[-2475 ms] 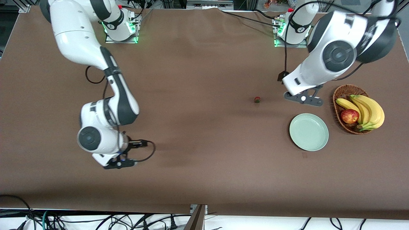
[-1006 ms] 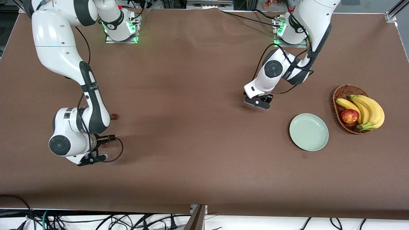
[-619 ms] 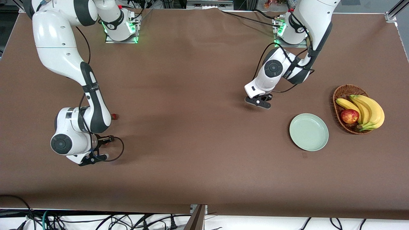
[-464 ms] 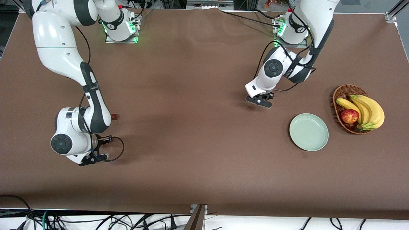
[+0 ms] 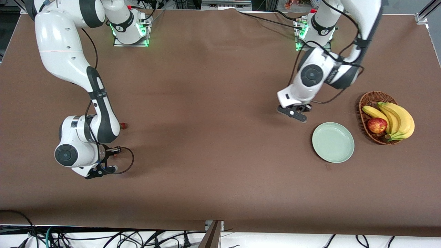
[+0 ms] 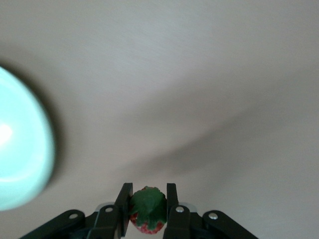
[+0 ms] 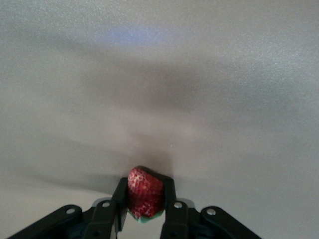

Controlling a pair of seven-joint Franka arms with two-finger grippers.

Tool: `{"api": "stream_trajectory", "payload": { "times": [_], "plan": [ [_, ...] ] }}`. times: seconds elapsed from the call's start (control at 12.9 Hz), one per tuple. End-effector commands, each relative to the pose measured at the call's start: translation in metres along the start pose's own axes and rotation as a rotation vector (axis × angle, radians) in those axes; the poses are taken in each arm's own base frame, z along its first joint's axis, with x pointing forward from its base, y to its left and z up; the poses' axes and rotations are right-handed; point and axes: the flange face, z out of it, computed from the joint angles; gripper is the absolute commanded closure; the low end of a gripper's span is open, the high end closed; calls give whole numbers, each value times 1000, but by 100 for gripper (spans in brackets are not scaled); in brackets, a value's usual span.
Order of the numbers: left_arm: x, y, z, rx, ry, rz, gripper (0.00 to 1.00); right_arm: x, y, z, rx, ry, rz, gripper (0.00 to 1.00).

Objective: Collect all strawberries into plate
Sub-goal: 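Lower the strawberry onto the plate with the left gripper while the right gripper lifts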

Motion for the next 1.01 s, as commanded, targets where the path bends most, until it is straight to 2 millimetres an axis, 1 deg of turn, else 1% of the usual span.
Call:
{"api": "stream_trajectory", "payload": {
  "times": [0.0, 0.08, 0.15, 0.23, 0.31, 0.39, 0.46, 0.54, 0.7, 0.77, 0.85, 0.93],
  "plan": [
    [1, -75, -10, 9, 12, 206, 88, -1, -3, -22, 20, 33, -13, 84],
    [3, -91, -3, 1, 14, 269, 88, 2, -10, -27, 29, 45, -15, 84],
    [8, -97, 4, -4, 13, 317, 88, 5, -17, -32, 42, 58, -12, 84],
    [11, -105, 7, 25, 8, 358, 87, 11, -33, -41, 67, 78, -13, 84],
    [15, -120, 9, 97, -2, 417, 86, 15, -46, -46, 94, 94, 3, 84],
    [17, -127, 18, 144, -8, 458, 86, 19, -67, -48, 105, 102, 22, 84],
    [21, -129, 27, 166, 4, 486, 86, 22, -90, -50, 109, 104, 53, 84],
    [22, -135, 40, 178, 18, 499, 84, 27, -124, -58, 105, 117, 89, 84],
    [18, -156, 62, 217, 43, 536, 82, 32, -199, -71, 104, 142, 196, 84],
    [17, -159, 68, 221, 54, 551, 68, 32, -237, -76, 110, 161, 253, 84],
    [17, -160, 68, 222, 55, 555, 37, 32, -271, -77, 120, 187, 295, 84],
    [18, -159, 64, 227, 58, 559, 0, 29, -305, -80, 133, 215, 331, 84]
  ]
}}
